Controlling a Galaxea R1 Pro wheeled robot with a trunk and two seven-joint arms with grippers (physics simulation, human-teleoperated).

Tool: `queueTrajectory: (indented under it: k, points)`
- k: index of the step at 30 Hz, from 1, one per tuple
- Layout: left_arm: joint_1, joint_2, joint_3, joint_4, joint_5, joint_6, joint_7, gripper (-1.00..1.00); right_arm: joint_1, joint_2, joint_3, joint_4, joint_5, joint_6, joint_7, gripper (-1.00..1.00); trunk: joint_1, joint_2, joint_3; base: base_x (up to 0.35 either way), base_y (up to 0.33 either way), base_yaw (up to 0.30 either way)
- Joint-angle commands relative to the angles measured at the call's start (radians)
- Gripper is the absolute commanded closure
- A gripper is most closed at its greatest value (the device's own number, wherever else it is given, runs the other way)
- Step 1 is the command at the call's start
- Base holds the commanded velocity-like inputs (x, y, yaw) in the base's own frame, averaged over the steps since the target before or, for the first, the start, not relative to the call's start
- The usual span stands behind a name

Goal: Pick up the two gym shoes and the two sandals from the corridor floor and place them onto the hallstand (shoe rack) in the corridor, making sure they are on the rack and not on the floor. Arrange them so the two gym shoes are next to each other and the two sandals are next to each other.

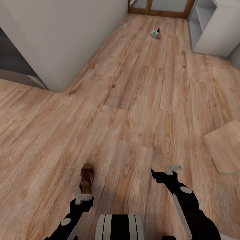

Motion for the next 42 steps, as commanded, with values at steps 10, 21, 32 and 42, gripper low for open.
queueTrajectory:
  k: [10,21,32,42]
  points:
    - [0.000,0.000,-0.002,0.001,0.004,-0.003,0.000,-1.00,0.000,0.000,0.000,-0.001,0.000,0.005,0.002,-1.00,0.004,-0.003,-0.049,0.000,0.000,0.000]
    - [0.000,0.000,-0.002,0.001,0.004,-0.003,0.000,-1.00,0.000,0.000,0.000,-0.001,0.000,0.005,0.002,-1.00,0.007,-0.004,-0.086,0.000,0.000,0.000]
    - [0.000,0.000,-0.002,0.001,0.004,-0.003,0.000,-1.00,0.000,0.000,0.000,-0.001,0.000,0.005,0.002,-1.00,0.007,-0.004,-0.090,0.000,0.000,0.000]
    - [0.000,0.001,-0.002,0.001,0.004,-0.003,0.000,-1.00,0.000,0.000,0.000,-0.001,0.000,0.005,0.002,-1.00,0.007,-0.004,-0.090,0.110,0.000,0.000]
